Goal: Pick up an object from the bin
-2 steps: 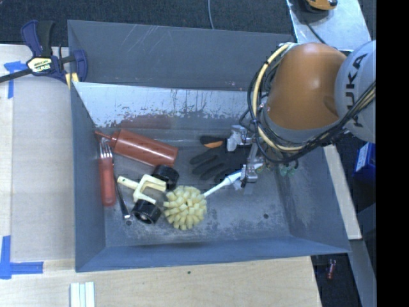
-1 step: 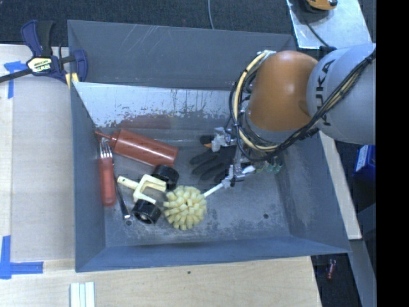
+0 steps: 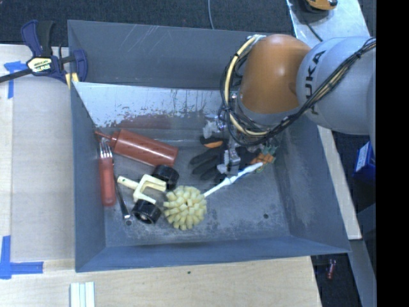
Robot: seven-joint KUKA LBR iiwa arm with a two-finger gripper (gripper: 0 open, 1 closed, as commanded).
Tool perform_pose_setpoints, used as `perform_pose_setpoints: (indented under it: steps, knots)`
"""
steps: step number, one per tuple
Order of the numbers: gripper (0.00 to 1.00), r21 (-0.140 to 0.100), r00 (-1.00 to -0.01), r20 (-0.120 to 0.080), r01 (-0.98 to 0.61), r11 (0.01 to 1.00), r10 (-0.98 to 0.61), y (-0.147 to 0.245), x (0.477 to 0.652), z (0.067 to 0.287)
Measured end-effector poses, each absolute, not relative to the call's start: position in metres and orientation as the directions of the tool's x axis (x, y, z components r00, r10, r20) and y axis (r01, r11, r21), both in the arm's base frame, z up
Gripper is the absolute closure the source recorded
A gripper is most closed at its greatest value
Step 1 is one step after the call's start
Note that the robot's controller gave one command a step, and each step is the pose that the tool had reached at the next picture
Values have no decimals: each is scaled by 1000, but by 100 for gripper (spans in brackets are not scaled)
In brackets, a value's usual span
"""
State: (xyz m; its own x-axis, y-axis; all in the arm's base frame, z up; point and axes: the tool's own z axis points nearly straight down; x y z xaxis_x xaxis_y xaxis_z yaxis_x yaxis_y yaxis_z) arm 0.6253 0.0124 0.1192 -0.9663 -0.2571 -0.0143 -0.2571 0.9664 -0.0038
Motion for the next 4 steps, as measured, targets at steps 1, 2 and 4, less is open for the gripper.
perform_pose_setpoints:
  steps: [1, 2, 4]
  knots:
    - [0, -2, -838, -4, -546, 838, -546, 35, 599, 110]
    - [0, -6, -934, -15, -358, 934, -358, 8, 622, 69]
    - [100, -8, -852, -18, -523, 852, -523, 30, 586, 72]
